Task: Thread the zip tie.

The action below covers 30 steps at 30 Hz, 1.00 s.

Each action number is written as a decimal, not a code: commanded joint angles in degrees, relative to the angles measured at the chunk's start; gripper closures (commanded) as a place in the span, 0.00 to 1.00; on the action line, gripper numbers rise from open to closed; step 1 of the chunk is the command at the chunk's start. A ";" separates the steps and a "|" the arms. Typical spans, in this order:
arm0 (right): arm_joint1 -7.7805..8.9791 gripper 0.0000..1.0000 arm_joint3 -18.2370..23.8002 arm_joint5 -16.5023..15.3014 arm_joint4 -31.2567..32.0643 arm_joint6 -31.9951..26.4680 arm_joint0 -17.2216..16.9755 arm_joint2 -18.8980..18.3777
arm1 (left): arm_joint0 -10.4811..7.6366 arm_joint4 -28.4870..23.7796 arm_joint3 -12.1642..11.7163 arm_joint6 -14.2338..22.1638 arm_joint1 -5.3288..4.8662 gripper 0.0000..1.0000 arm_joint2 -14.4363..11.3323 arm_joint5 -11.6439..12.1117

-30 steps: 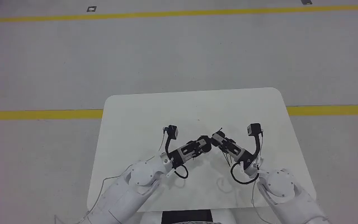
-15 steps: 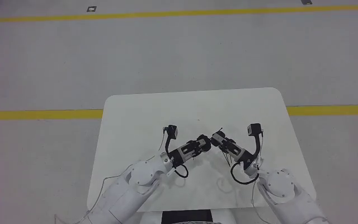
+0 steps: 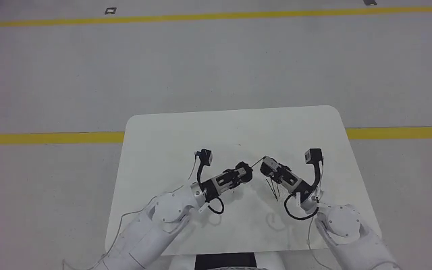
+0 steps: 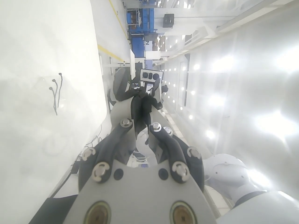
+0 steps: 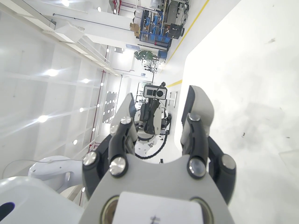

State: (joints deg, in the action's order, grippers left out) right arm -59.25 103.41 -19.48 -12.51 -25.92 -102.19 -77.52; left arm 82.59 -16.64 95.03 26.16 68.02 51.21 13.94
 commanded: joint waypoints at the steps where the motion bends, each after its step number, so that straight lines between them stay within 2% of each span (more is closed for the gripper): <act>1: 0.11 0.00 -0.44 0.00 -1.81 -3.58 -0.11 -1.35 | 0.15 -0.08 0.47 3.33 -0.44 1.00 0.76 0.16; 5: 0.38 0.00 -1.47 0.00 -4.11 -11.22 -0.06 -4.34 | 0.91 -1.51 0.98 9.04 -1.44 1.00 3.26 0.47; 7: 0.41 0.00 -1.79 0.00 -5.12 -14.23 0.03 -5.49 | 1.67 -2.18 1.06 10.31 -1.92 1.00 4.77 0.51; 11: 0.30 0.00 -3.19 0.00 -11.88 -25.58 0.98 -7.01 | 3.14 -5.18 1.48 14.65 -2.75 1.00 7.02 1.16; 12: 0.30 0.00 -3.19 0.00 -11.88 -25.58 0.98 -7.01 | 3.22 -5.50 1.38 15.54 -2.86 1.00 7.23 1.26; 21: 0.30 0.00 -3.19 0.00 -11.88 -25.58 0.98 -7.01 | 3.22 -5.64 1.37 15.33 -2.84 1.00 7.19 1.20; 23: 0.22 0.00 -3.18 0.10 -14.07 -26.55 1.14 -6.45 | 2.85 -6.68 0.78 15.89 -2.82 1.00 6.87 0.82; 24: 0.21 0.00 -3.49 0.00 -16.47 -28.53 1.45 -6.31 | 2.68 -7.70 0.45 16.89 -2.85 1.00 6.89 1.03; 27: 0.36 0.00 -7.65 0.00 -26.62 -40.55 3.48 -6.24 | 2.54 -13.58 -1.75 23.20 -3.17 1.00 7.84 2.75; 30: 0.60 0.00 -13.44 0.86 -30.80 -49.89 6.55 -6.25 | 2.57 -16.89 -3.86 28.58 -3.63 1.00 8.95 3.69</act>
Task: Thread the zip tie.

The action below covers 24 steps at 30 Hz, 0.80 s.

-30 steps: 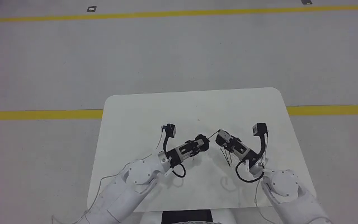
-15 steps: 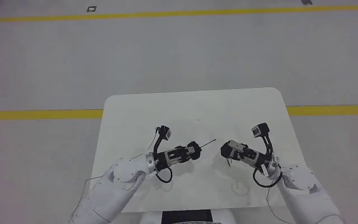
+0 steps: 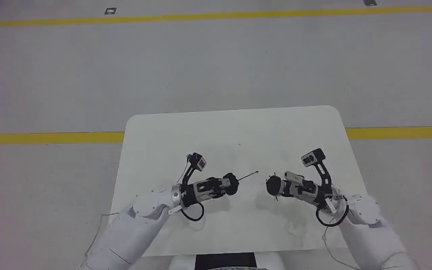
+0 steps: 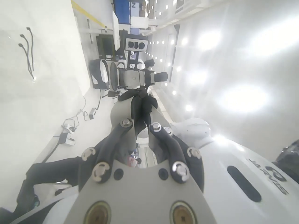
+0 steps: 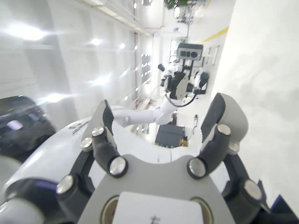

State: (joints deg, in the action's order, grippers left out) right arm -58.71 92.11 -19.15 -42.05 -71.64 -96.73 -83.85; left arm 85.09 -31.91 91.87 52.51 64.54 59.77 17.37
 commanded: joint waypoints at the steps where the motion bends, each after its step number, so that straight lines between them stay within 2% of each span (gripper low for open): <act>1: 0.08 0.00 -3.28 0.83 -1.95 -6.03 1.97 0.33 | 0.08 -2.59 -1.04 3.66 -0.26 1.00 0.66 0.46; 2: 0.08 0.00 -4.66 1.53 -3.07 -8.00 2.99 0.92 | 0.12 -4.20 -1.23 6.61 -0.41 1.00 0.72 0.60; 5: 0.50 0.00 -5.36 2.62 -3.47 -8.00 4.99 3.98 | -0.09 -5.92 -2.36 10.77 -0.79 1.00 1.28 0.38; 8: 1.18 0.00 -5.99 2.95 -4.63 -8.00 6.63 7.16 | -0.26 -6.13 -2.94 11.63 -0.91 1.00 0.98 0.09; 10: 1.75 0.00 -6.60 3.00 -4.70 -8.00 8.11 10.13 | -0.73 -5.60 -3.00 12.37 -0.85 1.00 -0.12 -0.24; 19: 1.79 0.00 -6.74 3.14 -4.66 -7.26 8.29 10.54 | -1.05 -5.10 -3.14 12.20 -0.82 1.00 -0.47 -0.23; 24: 1.58 0.00 -8.79 3.99 -6.12 -8.00 9.35 11.04 | -1.05 -5.10 -3.14 12.20 -0.82 1.00 -0.47 -0.23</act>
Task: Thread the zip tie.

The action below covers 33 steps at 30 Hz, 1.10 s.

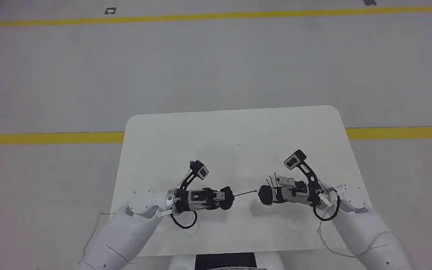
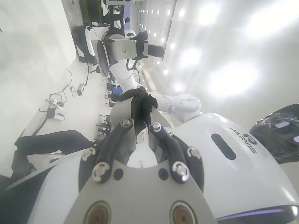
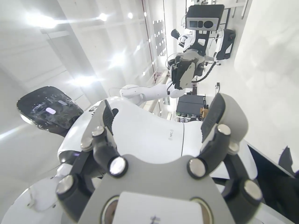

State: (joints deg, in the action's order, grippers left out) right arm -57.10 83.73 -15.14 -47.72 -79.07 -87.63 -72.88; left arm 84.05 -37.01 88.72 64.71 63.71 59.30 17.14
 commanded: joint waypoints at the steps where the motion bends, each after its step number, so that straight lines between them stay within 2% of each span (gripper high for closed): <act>1: -0.05 0.00 -0.58 -0.06 -0.55 -0.57 0.47 0.28 | 0.00 0.00 0.00 0.00 0.00 1.00 0.00 0.00; 8: 0.22 0.00 -3.09 -0.99 -1.02 -0.57 2.04 1.86 | 0.00 0.00 0.00 0.00 0.00 1.00 0.00 0.00; 11: 0.42 0.00 -4.06 -1.60 -1.55 -0.57 2.38 2.49 | -0.24 1.01 0.56 -2.33 0.04 1.00 -0.63 -0.90; 17: 1.05 0.00 -5.88 -2.77 -2.76 -0.57 2.78 2.82 | -2.08 2.47 0.70 -4.18 0.23 1.00 -2.54 -2.45; 22: 1.65 0.25 -7.12 -3.67 -3.81 -0.57 2.72 2.24 | -4.29 3.19 -0.77 -6.81 0.92 1.00 -5.54 -3.17; 26: 2.01 0.37 -7.49 -3.92 -4.29 -0.57 2.57 2.23 | -5.87 2.68 -2.44 -8.49 1.61 1.00 -7.94 -2.96; 29: 2.20 0.42 -7.58 -4.03 -4.53 -0.57 2.55 2.62 | -6.80 1.93 -3.69 -9.60 2.04 1.00 -9.22 -2.57; 32: 2.33 0.51 -7.75 -4.17 -4.76 -0.57 2.72 3.12 | -7.38 1.69 -4.44 -10.18 2.24 1.00 -9.78 -2.28; 33: 2.36 0.51 -7.79 -4.20 -4.82 -0.57 2.80 3.32 | -7.38 1.69 -4.44 -10.18 2.24 1.00 -9.78 -2.28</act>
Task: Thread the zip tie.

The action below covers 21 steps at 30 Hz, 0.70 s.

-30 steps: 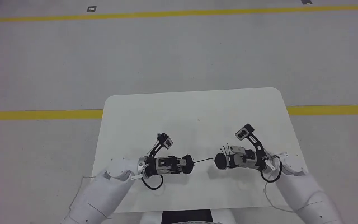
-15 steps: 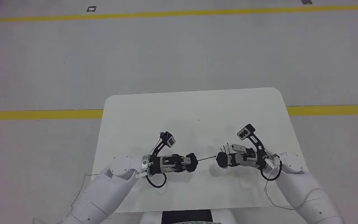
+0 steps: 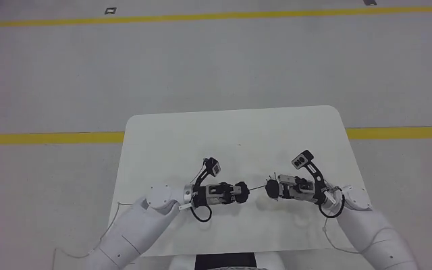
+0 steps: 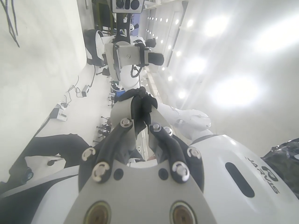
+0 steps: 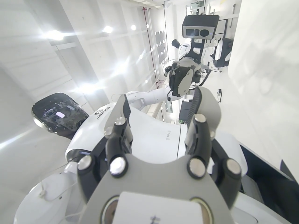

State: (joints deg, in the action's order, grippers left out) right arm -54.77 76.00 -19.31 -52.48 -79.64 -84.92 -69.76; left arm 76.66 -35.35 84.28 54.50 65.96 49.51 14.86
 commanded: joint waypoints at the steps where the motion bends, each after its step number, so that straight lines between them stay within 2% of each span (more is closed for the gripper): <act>1: 0.06 0.52 -0.11 -0.09 -0.12 0.00 0.19 0.37 | 0.01 0.03 0.00 0.02 -0.01 1.00 0.01 0.00; 6: 0.20 0.53 -0.74 -0.17 -0.53 0.00 0.72 1.10 | 0.01 0.03 0.00 0.02 -0.01 1.00 0.01 0.00; 21: 0.39 0.70 -1.16 -0.17 -1.12 0.00 1.83 3.41 | 0.01 0.03 0.00 0.02 -0.01 1.00 0.01 0.00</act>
State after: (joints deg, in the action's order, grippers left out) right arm -54.38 74.87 -19.48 -53.55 -79.64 -83.16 -66.51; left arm 76.67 -35.32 84.29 54.53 65.95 49.52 14.86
